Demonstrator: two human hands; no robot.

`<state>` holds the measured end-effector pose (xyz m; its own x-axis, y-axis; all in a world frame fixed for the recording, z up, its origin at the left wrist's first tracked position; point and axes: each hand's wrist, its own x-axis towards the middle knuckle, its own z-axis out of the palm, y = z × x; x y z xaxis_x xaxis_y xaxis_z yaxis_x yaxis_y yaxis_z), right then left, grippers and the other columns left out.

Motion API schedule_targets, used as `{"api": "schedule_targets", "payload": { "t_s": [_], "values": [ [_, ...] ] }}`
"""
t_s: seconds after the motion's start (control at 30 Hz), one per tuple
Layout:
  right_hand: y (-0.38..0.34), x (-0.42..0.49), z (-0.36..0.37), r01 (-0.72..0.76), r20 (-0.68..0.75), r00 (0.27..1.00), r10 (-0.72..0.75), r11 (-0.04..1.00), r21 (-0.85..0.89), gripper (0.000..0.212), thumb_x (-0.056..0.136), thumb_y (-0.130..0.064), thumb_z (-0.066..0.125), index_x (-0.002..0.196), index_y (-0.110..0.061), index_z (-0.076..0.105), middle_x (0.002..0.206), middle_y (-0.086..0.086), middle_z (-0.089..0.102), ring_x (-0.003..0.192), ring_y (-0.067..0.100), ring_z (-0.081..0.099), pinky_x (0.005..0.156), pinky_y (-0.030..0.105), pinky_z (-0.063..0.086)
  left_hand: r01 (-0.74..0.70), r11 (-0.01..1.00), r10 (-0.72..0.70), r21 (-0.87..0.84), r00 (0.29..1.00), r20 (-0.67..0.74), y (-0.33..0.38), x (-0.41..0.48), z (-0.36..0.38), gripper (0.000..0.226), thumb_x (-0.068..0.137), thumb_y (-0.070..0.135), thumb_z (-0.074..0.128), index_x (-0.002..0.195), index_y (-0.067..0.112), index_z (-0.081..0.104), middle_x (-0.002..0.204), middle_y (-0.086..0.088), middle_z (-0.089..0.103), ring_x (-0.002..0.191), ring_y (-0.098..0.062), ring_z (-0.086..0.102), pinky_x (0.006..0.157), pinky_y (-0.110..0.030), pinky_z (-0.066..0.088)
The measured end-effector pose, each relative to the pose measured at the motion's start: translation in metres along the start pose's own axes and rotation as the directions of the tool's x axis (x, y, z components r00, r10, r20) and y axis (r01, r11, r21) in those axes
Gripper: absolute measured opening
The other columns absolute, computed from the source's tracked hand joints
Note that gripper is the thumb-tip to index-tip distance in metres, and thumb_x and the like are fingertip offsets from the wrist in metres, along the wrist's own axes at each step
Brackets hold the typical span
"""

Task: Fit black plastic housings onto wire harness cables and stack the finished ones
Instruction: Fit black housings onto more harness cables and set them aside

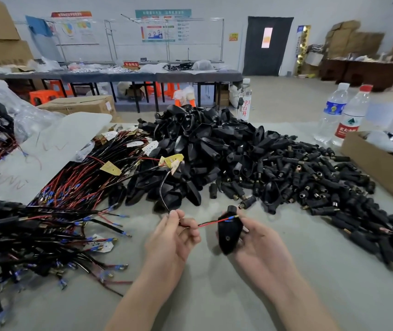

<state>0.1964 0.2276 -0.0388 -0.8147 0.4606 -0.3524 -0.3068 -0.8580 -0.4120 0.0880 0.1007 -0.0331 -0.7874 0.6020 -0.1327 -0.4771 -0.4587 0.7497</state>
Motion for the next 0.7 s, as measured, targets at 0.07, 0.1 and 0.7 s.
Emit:
{"api": "schedule_targets", "payload": {
  "t_s": [0.07,0.1,0.7],
  "values": [
    [0.000,-0.002,0.001,0.000,0.030,1.000,0.000,1.000,0.002,0.039,0.083,-0.004,0.058,0.122,-0.005,0.062,0.104,0.014,0.051,0.091,0.026,0.046,0.097,0.033,0.031,-0.047,0.996,0.046,0.069,0.999,0.016,0.000,0.000,-0.001,0.021,0.106,0.022,0.040,0.093,0.010,0.053,0.069,-0.008,0.064,0.058,-0.018,0.061,0.056,-0.028,0.054],
    [0.000,-0.003,0.002,0.012,0.050,0.999,-0.011,1.000,-0.023,0.035,0.081,-0.004,0.059,0.116,-0.008,0.064,0.098,0.012,0.054,0.083,0.023,0.051,0.093,0.031,0.035,-0.080,0.991,0.078,0.106,0.997,0.024,0.000,0.000,-0.001,0.021,0.106,0.022,0.042,0.093,0.010,0.054,0.072,-0.010,0.066,0.062,-0.019,0.062,0.058,-0.028,0.055],
    [0.004,-0.009,0.007,0.167,0.180,0.974,-0.134,0.969,-0.185,0.052,0.081,0.003,0.062,0.129,-0.013,0.052,0.110,0.017,0.066,0.100,0.027,0.067,0.085,0.040,0.058,-0.177,0.979,0.166,0.097,0.981,0.104,-0.002,-0.014,0.008,0.031,0.096,0.030,0.050,0.079,0.021,0.074,0.100,-0.014,0.072,0.101,-0.029,0.072,0.082,-0.027,0.058]
  ]
}}
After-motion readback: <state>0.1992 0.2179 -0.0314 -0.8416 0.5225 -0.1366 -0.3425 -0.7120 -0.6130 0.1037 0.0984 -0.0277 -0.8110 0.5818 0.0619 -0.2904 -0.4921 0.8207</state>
